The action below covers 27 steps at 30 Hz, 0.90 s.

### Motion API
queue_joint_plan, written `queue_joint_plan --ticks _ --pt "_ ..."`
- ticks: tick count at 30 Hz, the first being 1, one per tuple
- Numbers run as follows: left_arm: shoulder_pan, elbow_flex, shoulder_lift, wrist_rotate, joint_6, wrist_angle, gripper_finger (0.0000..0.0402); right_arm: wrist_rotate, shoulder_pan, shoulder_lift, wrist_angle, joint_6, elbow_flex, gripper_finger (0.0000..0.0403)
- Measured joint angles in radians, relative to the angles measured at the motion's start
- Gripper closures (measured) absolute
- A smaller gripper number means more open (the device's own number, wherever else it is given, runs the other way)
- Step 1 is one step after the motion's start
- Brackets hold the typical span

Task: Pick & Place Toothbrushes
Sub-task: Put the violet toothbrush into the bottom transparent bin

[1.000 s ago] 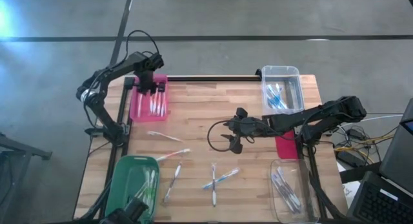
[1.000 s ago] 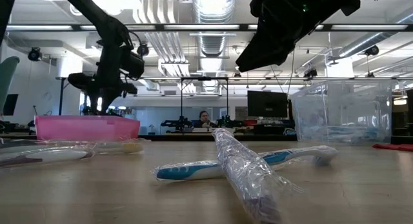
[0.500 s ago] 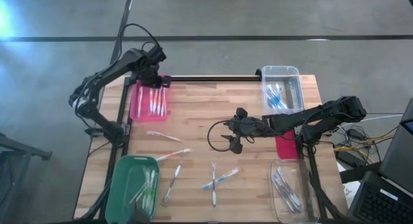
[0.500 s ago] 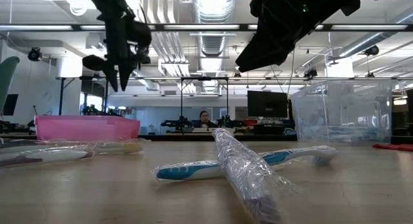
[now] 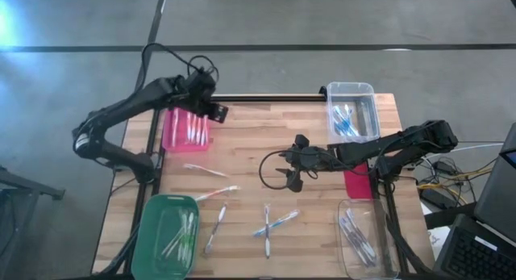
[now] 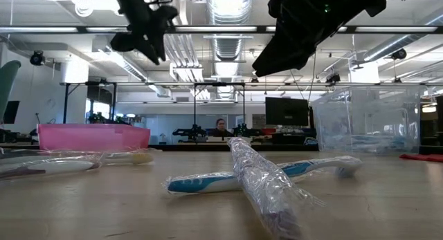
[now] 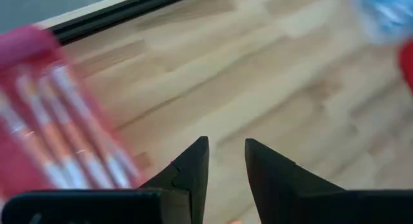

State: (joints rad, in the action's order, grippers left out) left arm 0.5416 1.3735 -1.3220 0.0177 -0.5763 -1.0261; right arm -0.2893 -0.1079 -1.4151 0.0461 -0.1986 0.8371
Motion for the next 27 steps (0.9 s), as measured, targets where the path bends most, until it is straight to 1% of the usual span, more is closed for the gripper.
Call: queue_joint_plan --ticks 9,13,15,18,21,25,27 --pt "-0.230 -0.001 0.029 0.000 0.022 0.101 0.0298 0.000 0.000 0.000 0.001 0.003 0.000 0.0183" --pt "-0.321 -0.003 0.029 0.007 0.023 0.123 0.0298 0.000 0.000 0.000 0.000 0.007 0.000 0.0179" --pt "-0.370 -0.004 0.029 0.033 0.025 0.126 0.0297 0.001 -0.001 0.000 0.001 0.006 0.000 0.0174" --pt "-0.461 -0.005 0.029 0.138 0.025 0.130 0.0299 0.002 -0.001 0.000 0.001 -0.019 0.004 0.0166" --pt "-0.563 -0.010 0.029 0.271 0.016 0.151 0.0303 0.003 -0.001 0.000 0.000 -0.025 0.011 0.0157" --pt "-0.698 -0.067 0.029 0.436 -0.002 0.231 0.0302 0.012 -0.006 0.000 0.000 0.000 0.028 0.0147" --pt "-0.750 -0.109 0.029 0.485 -0.009 0.271 0.0303 0.014 -0.018 0.000 0.000 0.022 0.036 0.0144"
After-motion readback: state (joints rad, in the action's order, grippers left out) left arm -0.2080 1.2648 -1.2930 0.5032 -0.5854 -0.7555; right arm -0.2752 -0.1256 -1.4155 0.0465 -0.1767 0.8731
